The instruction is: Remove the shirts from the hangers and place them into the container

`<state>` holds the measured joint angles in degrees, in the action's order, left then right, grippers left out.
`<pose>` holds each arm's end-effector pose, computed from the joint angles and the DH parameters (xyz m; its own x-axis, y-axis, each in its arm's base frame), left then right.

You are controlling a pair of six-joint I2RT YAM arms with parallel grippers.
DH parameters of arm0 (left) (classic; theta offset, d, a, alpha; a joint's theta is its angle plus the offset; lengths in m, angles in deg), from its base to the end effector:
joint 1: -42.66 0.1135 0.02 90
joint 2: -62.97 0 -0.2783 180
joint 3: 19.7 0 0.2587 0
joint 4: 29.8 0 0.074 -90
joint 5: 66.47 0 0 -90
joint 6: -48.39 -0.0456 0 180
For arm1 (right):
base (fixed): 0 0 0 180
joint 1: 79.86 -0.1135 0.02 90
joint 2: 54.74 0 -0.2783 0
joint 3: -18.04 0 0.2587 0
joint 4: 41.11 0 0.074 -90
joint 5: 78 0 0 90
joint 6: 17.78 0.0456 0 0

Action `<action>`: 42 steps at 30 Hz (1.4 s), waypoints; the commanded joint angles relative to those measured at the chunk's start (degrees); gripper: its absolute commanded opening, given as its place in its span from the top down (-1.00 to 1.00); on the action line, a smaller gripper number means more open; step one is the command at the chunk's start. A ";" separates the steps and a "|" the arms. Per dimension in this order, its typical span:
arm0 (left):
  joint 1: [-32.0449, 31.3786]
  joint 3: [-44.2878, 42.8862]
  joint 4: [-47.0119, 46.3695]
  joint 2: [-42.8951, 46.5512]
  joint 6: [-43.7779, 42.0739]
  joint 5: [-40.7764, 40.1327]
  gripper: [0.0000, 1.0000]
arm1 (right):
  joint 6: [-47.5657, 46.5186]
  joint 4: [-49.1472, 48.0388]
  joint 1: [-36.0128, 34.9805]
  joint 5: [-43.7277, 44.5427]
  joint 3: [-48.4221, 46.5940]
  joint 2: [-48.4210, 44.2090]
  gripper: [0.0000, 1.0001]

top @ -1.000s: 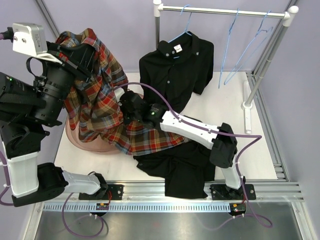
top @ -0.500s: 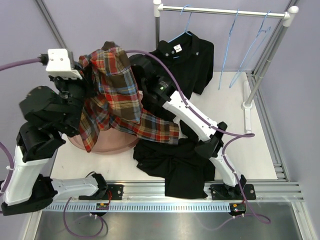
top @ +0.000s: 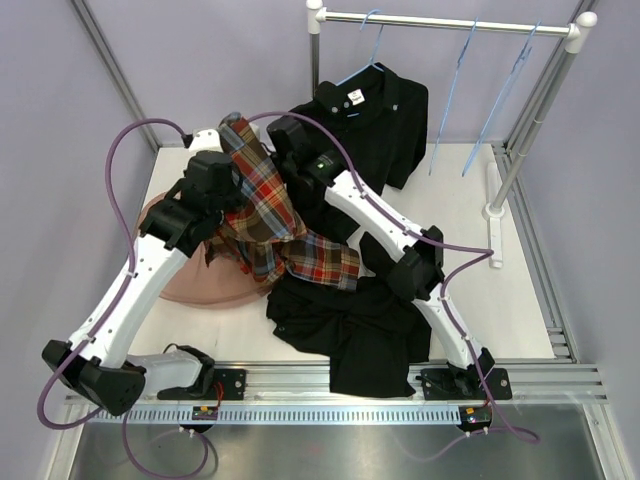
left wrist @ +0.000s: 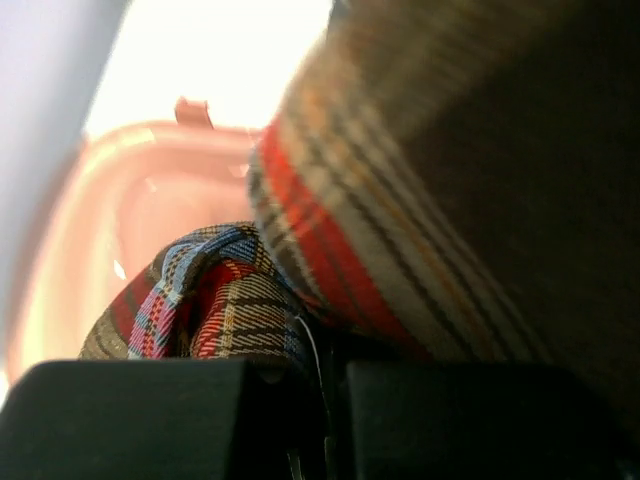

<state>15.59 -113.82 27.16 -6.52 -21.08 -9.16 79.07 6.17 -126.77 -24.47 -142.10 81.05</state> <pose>0.2361 -0.0930 0.4219 -0.4378 -0.1077 -0.8926 -0.1889 0.9817 -0.0258 0.3608 0.4254 0.3711 -0.3789 -0.2647 -0.8868 -0.9226 0.1825 0.3398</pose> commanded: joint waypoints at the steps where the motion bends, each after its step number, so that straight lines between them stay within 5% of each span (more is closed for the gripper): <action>1: 3.86 -1.12 0.29 -1.59 9.60 8.33 1.00 | 2.55 6.19 -1.60 -6.33 -0.83 0.09 1.00; 7: 8.78 -2.09 10.15 -3.81 17.59 2.02 0.99 | -0.69 16.47 -2.91 -4.41 2.16 2.72 0.99; 8: 10.35 0.00 10.15 -3.11 18.39 1.93 0.91 | -1.92 20.32 -3.27 -3.36 1.72 3.51 0.86; 9: 11.15 1.33 9.80 -2.15 19.01 1.93 0.90 | -3.24 21.49 -3.62 -1.43 1.80 4.39 0.31; 12: 13.97 7.11 8.22 2.95 22.26 0.43 0.74 | -2.90 20.29 -4.67 10.68 7.75 1.26 -0.08; 14: 16.42 9.33 6.64 6.54 22.53 -0.10 0.30 | -1.06 14.25 -4.68 16.05 16.72 -5.31 -0.36; 15: 17.22 9.86 6.29 7.09 22.18 -0.10 -0.15 | -0.62 12.56 -4.68 21.39 19.27 -7.44 -0.46; 19: 18.46 4.52 8.39 5.25 16.83 -1.32 -0.52 | 1.32 12.09 -4.59 34.77 22.81 -15.71 -0.71; 21: 18.37 1.10 9.00 3.59 13.32 -0.45 -0.53 | 1.76 13.06 -4.59 40.56 22.90 -20.19 -0.92; 24: 18.37 -0.15 8.13 3.66 9.28 3.93 -0.54 | 1.50 15.26 -4.68 40.95 23.86 -25.21 -0.99; 30: 18.28 6.87 -0.39 10.51 9.60 26.16 -0.41 | 3.16 17.90 -4.85 39.01 30.97 -33.12 -0.99; 36: 17.93 13.38 -3.11 17.45 13.56 41.37 0.06 | 7.29 7.89 -4.94 37.79 56.25 -43.14 -0.97; 42: 17.75 16.63 -3.82 25.28 15.50 48.05 0.27 | 8.97 0.16 -5.64 38.05 64.90 -43.33 -0.93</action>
<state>33.49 -98.06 27.18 15.34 -7.04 30.51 86.16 13.65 -131.73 12.89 -78.39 38.53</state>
